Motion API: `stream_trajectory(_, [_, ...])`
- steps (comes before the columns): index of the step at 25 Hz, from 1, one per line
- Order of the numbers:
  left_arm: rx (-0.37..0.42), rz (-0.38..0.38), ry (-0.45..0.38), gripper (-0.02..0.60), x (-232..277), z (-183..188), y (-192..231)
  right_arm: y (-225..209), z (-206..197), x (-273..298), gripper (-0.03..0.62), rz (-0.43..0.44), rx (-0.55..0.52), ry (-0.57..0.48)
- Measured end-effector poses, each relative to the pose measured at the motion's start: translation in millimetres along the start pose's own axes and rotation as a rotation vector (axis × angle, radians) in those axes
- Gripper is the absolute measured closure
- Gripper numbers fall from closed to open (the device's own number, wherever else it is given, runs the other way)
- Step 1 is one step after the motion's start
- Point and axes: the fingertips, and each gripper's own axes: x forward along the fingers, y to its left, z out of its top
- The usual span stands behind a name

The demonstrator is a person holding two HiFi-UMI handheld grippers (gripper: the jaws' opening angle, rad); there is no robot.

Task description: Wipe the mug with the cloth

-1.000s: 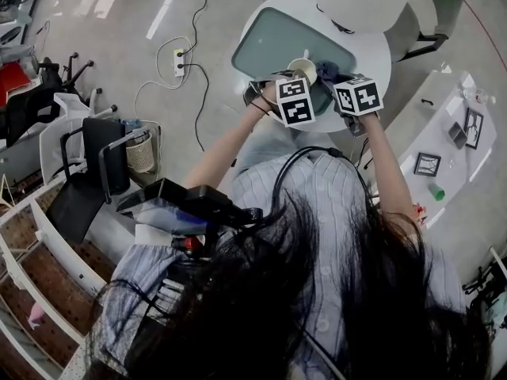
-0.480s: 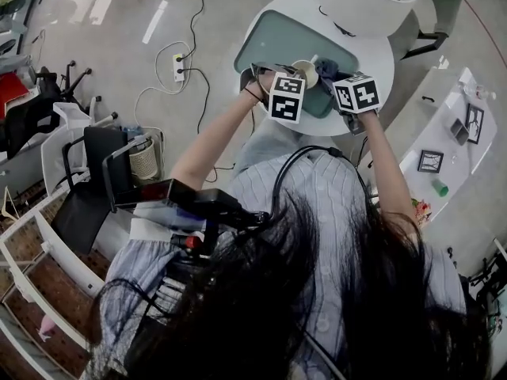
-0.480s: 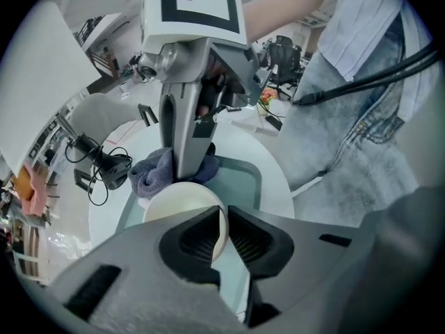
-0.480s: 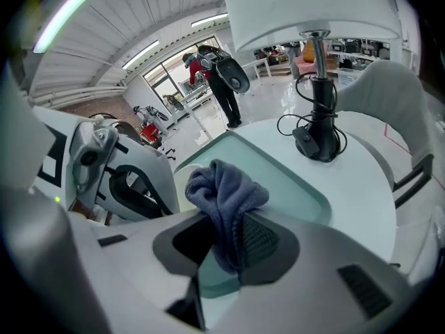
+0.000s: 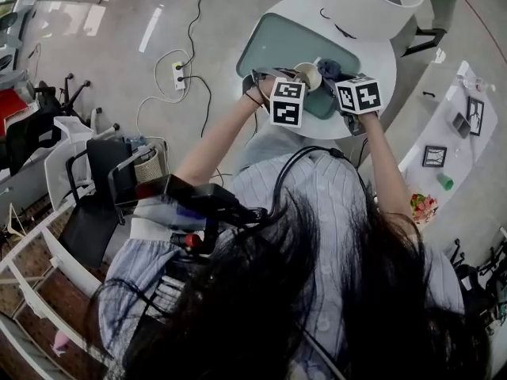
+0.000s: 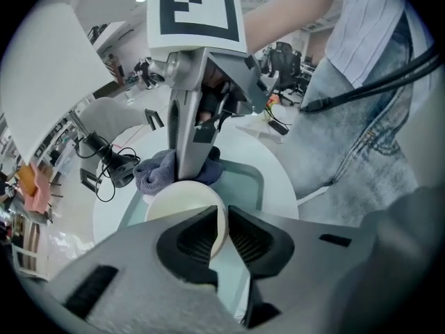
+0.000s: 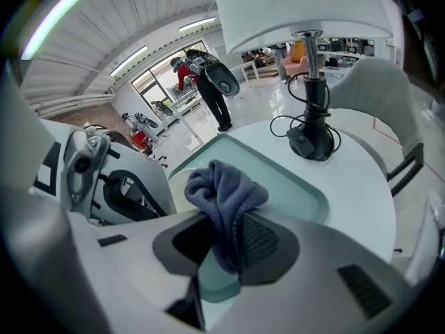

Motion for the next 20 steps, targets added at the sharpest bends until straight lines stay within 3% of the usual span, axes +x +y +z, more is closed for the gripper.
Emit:
stream_trajectory(8, [-0.206, 0.062, -0.146, 0.531, -28, 20, 8, 2, 2, -16, 0.496, -0.031, 0.079, -0.083])
stream_trajectory(15, [-0.432, 0.196, -0.258, 0.531, -61, 27, 18, 6, 0, -42, 0.496, -0.043, 0.13, -0.16])
stream_trajectory(20, [-0.553, 0.295, -0.295, 0.532, -71, 31, 13, 14, -6, -63, 0.496, -0.035, 0.149, -0.207])
